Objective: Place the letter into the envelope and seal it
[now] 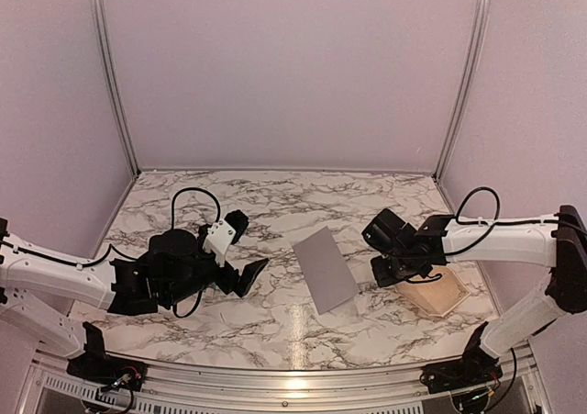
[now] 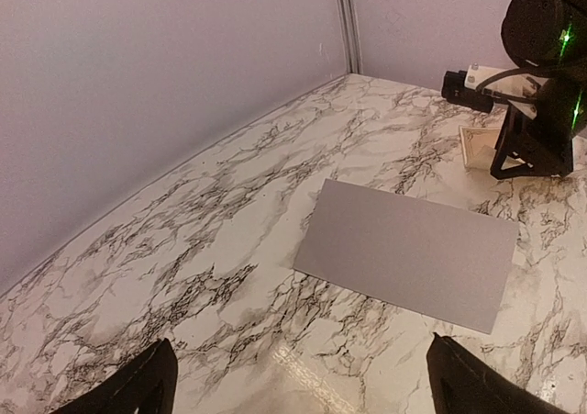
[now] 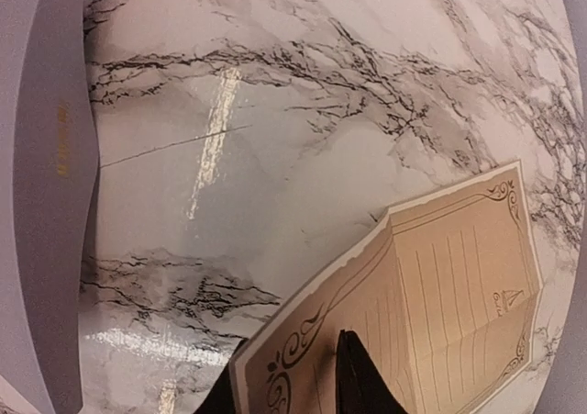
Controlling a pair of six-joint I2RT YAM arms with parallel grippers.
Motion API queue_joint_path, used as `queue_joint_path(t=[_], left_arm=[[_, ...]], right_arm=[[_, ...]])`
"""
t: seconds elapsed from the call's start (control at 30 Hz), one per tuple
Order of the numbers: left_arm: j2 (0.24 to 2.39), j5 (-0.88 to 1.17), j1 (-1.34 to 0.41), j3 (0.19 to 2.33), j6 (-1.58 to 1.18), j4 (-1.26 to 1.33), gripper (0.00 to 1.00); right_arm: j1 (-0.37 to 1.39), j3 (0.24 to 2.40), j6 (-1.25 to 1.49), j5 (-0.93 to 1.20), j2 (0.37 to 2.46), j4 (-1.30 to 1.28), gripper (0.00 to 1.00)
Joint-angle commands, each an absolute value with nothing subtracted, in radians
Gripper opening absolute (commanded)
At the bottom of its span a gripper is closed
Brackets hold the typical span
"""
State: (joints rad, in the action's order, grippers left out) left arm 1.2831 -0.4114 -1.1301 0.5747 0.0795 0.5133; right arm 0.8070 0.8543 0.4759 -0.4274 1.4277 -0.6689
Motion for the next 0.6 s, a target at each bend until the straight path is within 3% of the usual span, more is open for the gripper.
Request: queue_joint_path(t=[0.0,0.2,0.57], left_arm=[[1.277,-0.428,-1.135,0.566,0.093,0.508,0.98],[1.269,-0.403,-1.135,0.559,0.094,0.508,0.98],[1.224,-0.371,-1.135,0.556,0.086,0.506,0.98]], right_arm=[[0.817,0.900,0.480,-0.454,1.423,-0.662,0.18],[0.817,0.920,0.460,-0.454,1.384,-0.644,0.00],[0.817,0.935,0.398,-0.471,1.197,-0.513,0.00]])
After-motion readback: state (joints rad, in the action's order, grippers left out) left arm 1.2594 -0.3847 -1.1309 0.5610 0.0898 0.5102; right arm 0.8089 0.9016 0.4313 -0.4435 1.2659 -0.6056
